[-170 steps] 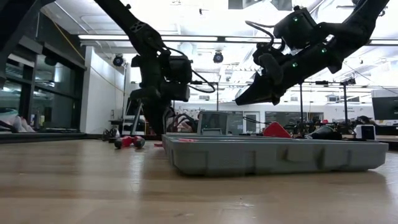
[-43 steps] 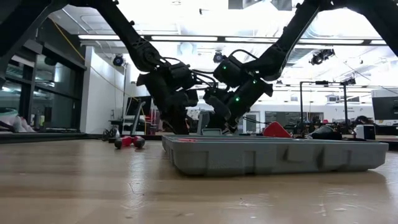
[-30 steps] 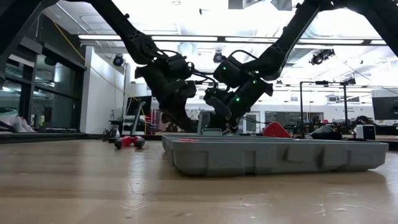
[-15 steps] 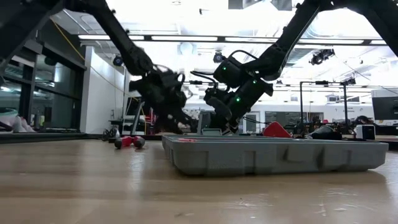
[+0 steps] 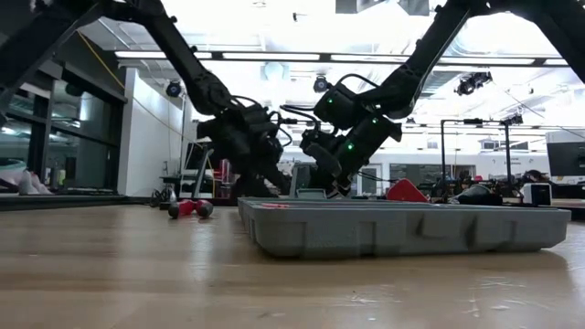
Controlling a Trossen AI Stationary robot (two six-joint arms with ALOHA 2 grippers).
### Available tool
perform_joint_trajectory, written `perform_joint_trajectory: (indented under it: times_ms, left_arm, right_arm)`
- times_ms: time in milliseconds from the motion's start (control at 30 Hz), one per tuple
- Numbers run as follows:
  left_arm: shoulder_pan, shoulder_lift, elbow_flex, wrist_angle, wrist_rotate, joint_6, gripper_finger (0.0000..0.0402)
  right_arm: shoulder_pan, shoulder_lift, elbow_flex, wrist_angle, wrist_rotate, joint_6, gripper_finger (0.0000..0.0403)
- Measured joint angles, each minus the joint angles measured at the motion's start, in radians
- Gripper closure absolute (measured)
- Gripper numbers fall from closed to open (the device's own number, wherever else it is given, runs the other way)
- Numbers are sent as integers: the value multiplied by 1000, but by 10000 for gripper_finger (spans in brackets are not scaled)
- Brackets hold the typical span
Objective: Prefit tool cases
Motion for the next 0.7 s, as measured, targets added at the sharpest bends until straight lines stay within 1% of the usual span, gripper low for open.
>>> perform_joint_trajectory:
  times_ms: [133,267,467,533,633,700]
  left_arm:
    - [-19,2,-2,-3,-51,-1,216]
    - [-29,2,-2,0,-78,-10,230]
    - [-33,2,-2,6,-76,-10,259]
    - [-34,2,-2,7,-59,-10,271]
    - [-45,2,-2,35,-5,-25,287]
    - [-52,6,-2,37,-11,-31,294]
  right_arm:
    - [0,0,-1,5,0,0,403]
    - [0,0,-1,7,0,-3,403]
    - [0,0,-1,8,0,-6,403]
    - [0,0,-1,9,1,-6,403]
    - [0,0,-1,9,1,-7,403]
    - [0,0,-1,11,0,-7,403]
